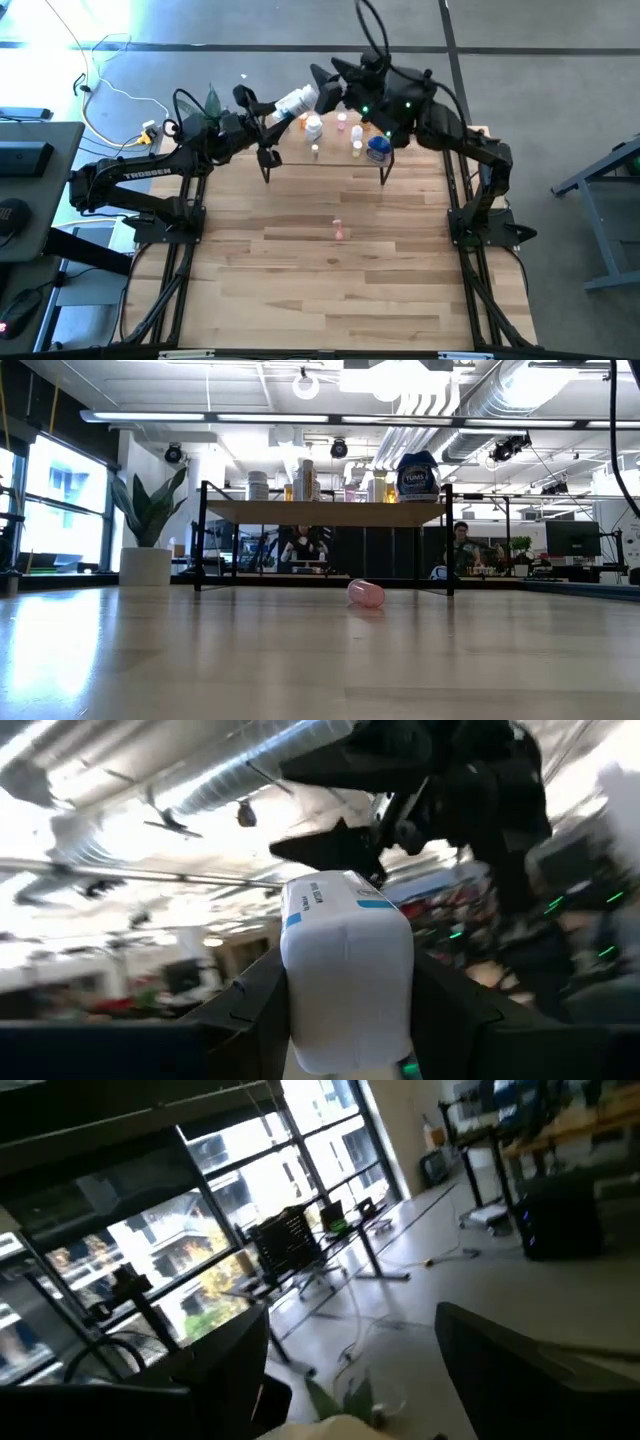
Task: Pick and place medicine bottles onto shelf by color
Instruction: Put the white pill bottle on the shelf
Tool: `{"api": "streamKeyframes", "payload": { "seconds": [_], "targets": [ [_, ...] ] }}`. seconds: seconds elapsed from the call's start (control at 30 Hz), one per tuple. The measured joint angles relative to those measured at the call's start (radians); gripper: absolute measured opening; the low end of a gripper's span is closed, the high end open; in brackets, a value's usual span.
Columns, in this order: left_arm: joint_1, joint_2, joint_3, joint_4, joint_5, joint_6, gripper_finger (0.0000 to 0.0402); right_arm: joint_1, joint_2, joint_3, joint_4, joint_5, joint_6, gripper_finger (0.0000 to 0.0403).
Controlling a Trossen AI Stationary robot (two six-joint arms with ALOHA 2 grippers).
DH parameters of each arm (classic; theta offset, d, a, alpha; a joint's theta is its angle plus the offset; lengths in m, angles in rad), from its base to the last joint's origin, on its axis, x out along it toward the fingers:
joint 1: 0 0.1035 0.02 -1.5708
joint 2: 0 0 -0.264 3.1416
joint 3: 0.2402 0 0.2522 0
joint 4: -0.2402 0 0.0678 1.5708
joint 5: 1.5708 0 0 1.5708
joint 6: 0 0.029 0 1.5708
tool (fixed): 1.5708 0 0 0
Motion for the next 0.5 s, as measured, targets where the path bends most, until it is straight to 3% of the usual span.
{"api": "streamKeyframes", "payload": {
  "seconds": [0.3,0.5],
  "targets": [
    [0.000,0.000,0.000,-0.013,-0.071,0.314,0.0145,-0.134,-0.004,0.000,-0.228,-0.368,0.504,0.0277],
    [0.000,0.000,0.000,-0.032,-0.096,0.459,0.0144,-0.171,-0.001,0.000,-0.331,-0.447,0.619,0.0277]
  ]
}}
